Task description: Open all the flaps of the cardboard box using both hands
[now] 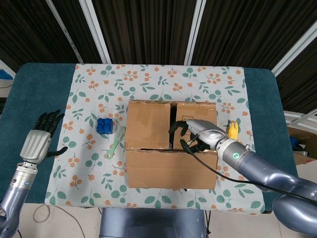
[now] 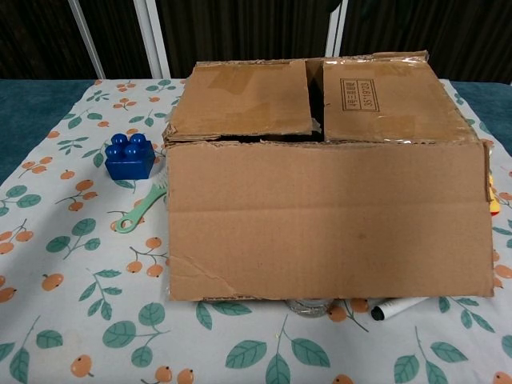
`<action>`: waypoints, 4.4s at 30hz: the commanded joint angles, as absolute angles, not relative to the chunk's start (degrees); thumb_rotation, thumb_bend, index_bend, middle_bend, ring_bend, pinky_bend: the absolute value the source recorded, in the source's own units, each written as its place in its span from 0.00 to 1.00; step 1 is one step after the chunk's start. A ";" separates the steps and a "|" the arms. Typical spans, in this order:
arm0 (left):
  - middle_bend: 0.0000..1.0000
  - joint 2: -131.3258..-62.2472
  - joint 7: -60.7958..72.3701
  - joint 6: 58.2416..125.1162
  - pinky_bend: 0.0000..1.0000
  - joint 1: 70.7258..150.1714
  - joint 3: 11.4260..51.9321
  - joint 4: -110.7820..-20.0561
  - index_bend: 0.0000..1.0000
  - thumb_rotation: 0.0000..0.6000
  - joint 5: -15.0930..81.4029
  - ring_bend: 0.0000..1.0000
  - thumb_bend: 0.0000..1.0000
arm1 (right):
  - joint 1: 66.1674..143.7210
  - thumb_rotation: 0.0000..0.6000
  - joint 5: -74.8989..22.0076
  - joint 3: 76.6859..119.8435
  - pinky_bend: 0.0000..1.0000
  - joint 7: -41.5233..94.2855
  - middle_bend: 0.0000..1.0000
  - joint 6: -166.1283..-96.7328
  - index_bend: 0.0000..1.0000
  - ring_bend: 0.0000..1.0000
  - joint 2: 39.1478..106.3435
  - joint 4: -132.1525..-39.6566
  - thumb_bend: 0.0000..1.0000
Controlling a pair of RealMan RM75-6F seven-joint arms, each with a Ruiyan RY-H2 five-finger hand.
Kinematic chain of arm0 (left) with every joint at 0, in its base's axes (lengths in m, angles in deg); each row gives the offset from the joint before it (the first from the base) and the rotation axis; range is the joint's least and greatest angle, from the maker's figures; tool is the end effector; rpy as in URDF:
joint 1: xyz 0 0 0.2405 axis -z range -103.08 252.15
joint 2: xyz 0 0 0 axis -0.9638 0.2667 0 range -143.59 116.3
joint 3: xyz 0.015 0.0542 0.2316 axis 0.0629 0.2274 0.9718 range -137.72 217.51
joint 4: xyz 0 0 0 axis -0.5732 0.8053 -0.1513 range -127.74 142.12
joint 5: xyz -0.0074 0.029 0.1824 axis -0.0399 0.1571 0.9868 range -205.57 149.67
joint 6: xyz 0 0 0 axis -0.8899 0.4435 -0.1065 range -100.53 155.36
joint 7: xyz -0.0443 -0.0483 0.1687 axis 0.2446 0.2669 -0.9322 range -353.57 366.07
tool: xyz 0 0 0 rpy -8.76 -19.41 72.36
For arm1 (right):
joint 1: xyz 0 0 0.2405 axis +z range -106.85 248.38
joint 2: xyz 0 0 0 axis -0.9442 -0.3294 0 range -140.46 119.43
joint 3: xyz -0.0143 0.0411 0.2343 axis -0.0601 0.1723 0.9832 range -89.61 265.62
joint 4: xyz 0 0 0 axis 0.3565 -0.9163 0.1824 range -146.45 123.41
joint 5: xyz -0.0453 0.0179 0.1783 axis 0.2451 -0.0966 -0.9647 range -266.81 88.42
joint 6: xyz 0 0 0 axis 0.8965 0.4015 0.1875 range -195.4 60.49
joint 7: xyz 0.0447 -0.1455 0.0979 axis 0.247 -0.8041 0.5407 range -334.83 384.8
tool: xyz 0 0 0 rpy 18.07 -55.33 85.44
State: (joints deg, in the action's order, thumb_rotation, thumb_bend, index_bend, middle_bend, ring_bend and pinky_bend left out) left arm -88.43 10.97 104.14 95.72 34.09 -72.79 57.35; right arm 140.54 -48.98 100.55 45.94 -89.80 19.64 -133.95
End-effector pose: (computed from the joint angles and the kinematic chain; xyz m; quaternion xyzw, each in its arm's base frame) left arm -0.2407 0.3045 0.1226 -0.6447 -0.3512 -0.4496 0.5088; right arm -0.0014 -0.3336 0.1668 0.7013 -0.5770 0.3423 0.2411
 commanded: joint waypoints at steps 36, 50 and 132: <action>0.00 -84.52 2.62 100.72 0.00 98.45 33.80 -79.50 0.00 1.00 58.31 0.00 0.15 | 86.59 1.00 -21.29 84.36 0.21 28.64 0.00 -163.26 0.00 0.00 55.90 -97.75 0.26; 0.00 -68.14 -1.55 68.85 0.07 123.83 23.62 -91.91 0.00 1.00 57.50 0.00 0.46 | 83.90 1.00 -19.74 88.91 0.21 30.64 0.00 -159.61 0.00 0.00 58.16 -93.78 0.30; 0.51 -71.81 -3.29 44.66 0.41 159.28 30.19 -86.63 0.30 1.00 56.81 0.36 0.86 | 78.38 1.00 -11.57 98.23 0.21 31.70 0.00 -154.74 0.00 0.00 60.40 -91.42 0.45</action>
State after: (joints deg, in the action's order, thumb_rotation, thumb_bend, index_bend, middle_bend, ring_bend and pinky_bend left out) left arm -72.80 -3.10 44.70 159.53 30.06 -85.68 56.85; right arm 78.38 -11.58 98.23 31.70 -154.75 60.40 -91.43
